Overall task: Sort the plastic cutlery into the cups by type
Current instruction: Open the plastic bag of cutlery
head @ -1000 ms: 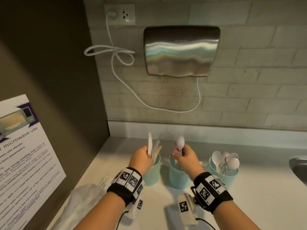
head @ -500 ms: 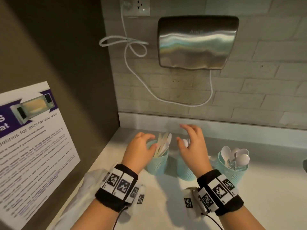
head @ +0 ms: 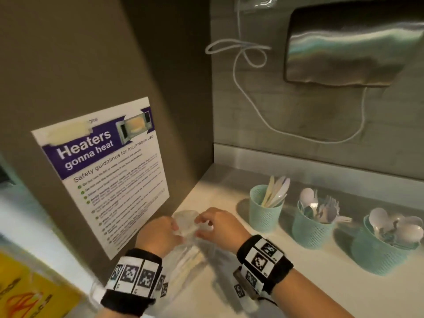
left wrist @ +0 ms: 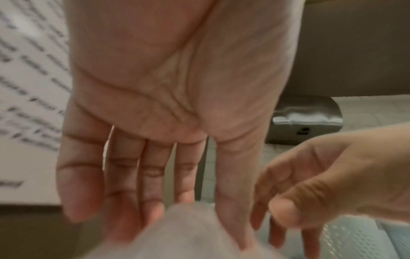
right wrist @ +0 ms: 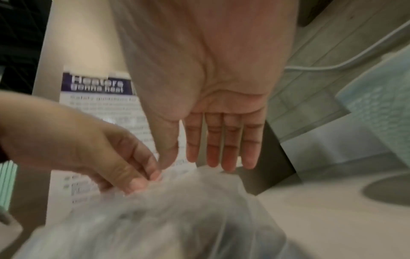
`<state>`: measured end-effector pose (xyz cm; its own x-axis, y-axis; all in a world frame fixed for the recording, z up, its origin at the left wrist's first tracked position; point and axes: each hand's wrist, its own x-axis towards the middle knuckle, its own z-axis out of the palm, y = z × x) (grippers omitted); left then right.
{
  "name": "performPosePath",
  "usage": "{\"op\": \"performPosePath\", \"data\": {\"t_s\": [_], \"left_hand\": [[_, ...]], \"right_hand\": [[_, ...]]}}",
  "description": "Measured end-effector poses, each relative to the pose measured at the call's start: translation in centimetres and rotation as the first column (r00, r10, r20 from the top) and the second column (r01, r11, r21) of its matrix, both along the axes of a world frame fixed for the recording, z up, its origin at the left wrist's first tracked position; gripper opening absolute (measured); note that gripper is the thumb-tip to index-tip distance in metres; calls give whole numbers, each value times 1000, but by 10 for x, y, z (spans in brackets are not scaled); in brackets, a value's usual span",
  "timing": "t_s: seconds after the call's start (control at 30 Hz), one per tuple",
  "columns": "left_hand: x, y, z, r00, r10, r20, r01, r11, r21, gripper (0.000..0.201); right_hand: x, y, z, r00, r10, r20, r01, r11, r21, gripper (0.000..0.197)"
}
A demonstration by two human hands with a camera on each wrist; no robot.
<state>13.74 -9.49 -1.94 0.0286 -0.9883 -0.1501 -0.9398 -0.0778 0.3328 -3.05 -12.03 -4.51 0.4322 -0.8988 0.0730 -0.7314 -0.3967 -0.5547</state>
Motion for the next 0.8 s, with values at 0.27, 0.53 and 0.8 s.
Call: {"op": "performPosePath", "data": {"t_s": [0.27,0.53,0.8], "left_hand": [[8,5,-19,951,-55,-303,38,997,-62,6],[-36,10,23,784,-370,-498,178,903,-390,4],[-128,12,21,589,-591,-550,451,806,-384,22]], "right_hand": [[19,1,-19,995,-53,-82,54,999,8,22],[-42,27,34,952,-219,212,239,968,-74,9],[-138,97,42,872,-454,184,471,881,-54,28]]}}
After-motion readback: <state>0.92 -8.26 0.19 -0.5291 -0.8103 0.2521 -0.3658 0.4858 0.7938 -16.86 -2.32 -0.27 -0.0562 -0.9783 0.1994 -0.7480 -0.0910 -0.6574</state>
